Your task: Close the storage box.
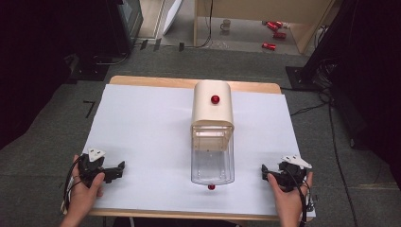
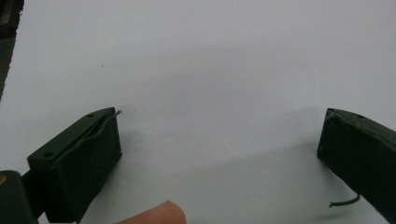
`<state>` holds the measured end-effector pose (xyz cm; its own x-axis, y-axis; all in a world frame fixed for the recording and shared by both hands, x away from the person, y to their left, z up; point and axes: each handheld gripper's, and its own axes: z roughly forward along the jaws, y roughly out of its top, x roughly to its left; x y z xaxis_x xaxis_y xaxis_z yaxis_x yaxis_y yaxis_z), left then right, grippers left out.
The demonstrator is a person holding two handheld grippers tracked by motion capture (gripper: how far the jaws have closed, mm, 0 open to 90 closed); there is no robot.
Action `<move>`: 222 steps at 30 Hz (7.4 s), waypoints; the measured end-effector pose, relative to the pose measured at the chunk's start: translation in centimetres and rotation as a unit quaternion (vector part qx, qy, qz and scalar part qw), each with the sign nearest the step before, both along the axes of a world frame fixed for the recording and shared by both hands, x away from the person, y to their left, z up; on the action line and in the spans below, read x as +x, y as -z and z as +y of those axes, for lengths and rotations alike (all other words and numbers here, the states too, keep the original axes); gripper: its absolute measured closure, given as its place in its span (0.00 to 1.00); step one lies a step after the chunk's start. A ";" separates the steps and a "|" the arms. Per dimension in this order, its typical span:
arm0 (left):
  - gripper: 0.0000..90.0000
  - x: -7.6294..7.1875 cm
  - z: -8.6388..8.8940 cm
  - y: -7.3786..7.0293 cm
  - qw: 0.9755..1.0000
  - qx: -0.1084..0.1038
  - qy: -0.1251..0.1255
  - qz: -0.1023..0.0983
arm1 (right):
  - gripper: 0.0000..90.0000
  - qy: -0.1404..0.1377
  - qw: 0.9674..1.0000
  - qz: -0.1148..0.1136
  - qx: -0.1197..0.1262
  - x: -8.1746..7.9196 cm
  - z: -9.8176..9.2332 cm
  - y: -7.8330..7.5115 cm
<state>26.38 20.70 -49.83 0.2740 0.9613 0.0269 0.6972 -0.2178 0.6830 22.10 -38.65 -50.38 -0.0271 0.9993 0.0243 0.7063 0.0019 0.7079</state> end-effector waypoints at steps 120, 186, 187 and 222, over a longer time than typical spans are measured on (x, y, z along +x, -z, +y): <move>0.00 0.0 0.0 0.0 1.000 0.000 0.000 0.001 | 0.51 -0.190 0.969 -0.110 0.109 -5.6 13.7 -6.2; 0.00 0.1 0.0 0.0 1.000 -0.001 0.000 0.002 | 0.19 -0.077 0.987 -0.108 0.092 3.4 12.1 -8.1; 0.00 0.1 0.0 0.0 1.000 -0.001 0.000 0.002 | 0.19 -0.077 0.987 -0.109 0.090 3.3 12.1 -8.1; 0.00 0.0 0.0 0.0 1.000 0.000 0.000 0.001 | 0.00 -0.162 0.977 -0.085 0.108 -4.6 12.1 -4.1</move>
<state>26.42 20.69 -49.82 0.2734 0.9616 0.0258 0.6989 -0.2170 0.6815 17.49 -26.60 -46.24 -0.3623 0.9102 0.2006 0.5658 0.0438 0.8234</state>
